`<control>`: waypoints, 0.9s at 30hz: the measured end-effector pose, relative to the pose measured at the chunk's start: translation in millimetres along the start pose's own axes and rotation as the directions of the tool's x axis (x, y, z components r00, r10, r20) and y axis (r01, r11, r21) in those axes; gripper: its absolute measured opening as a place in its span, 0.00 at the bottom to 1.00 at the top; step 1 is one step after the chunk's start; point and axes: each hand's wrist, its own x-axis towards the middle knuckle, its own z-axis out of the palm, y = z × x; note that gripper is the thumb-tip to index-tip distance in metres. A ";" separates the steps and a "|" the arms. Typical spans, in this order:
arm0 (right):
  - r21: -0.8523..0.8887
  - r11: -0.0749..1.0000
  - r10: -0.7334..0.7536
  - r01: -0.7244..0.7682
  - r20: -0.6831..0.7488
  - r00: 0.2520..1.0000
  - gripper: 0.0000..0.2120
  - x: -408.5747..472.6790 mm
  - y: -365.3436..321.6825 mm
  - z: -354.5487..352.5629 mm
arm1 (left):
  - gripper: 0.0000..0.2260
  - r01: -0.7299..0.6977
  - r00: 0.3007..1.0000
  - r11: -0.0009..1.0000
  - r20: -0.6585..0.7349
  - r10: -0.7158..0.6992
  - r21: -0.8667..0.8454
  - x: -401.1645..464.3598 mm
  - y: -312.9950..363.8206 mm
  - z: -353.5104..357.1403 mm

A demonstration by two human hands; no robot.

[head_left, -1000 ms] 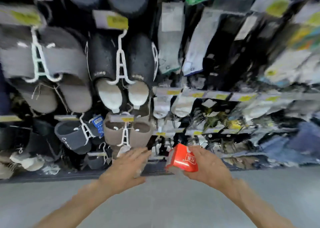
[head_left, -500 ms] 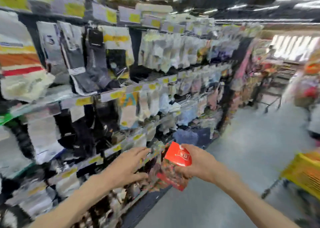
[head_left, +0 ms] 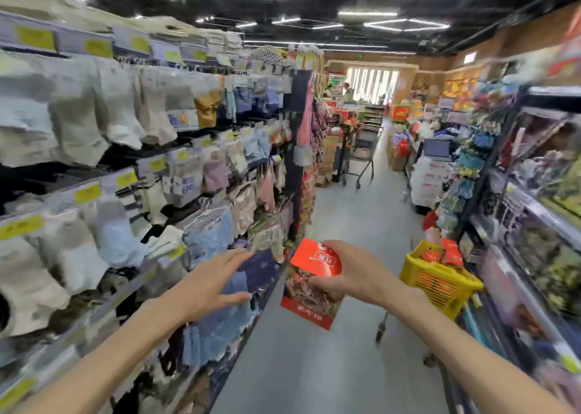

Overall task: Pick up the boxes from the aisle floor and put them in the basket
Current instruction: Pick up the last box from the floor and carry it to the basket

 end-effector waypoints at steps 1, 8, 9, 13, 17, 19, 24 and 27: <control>0.005 1.000 0.022 -0.022 -0.007 1.000 0.39 12.0 14.8 -5.4 | 0.39 -0.023 1.000 1.000 0.008 0.023 -0.006 25.2 -3.5 3.0; -0.006 0.984 0.180 -0.181 -0.054 0.982 0.43 112.2 114.4 -24.4 | 0.38 -0.201 0.979 0.979 0.021 0.200 0.020 201.1 -52.4 38.4; 0.000 0.978 0.206 -0.207 -0.061 0.977 0.43 127.6 127.0 -24.8 | 0.38 -0.226 0.974 0.974 0.025 0.226 0.020 226.5 -62.3 44.3; 0.021 0.960 0.280 -0.280 -0.082 0.956 0.36 196.8 172.3 -32.7 | 0.38 -0.304 0.953 0.953 0.009 0.304 -0.007 333.6 -101.0 54.4; -0.010 0.935 0.352 -0.355 -0.123 0.928 0.36 262.1 214.8 -54.7 | 0.39 -0.360 0.933 0.933 0.002 0.360 0.001 439.7 -134.6 57.3; -0.008 0.918 0.392 -0.396 -0.126 0.911 0.39 291.2 238.1 -65.5 | 0.40 -0.384 0.923 0.923 0.004 0.384 -0.018 486.0 -146.2 63.1; 0.036 0.883 0.466 -0.467 -0.166 0.869 0.39 371.6 312.3 -81.9 | 0.39 -0.427 0.904 0.903 0.013 0.428 -0.051 604.2 -163.4 86.2; 0.036 0.871 0.487 -0.490 -0.183 0.854 0.40 419.6 360.9 -86.5 | 0.39 -0.459 0.887 0.886 0.027 0.461 -0.059 674.2 -174.3 107.6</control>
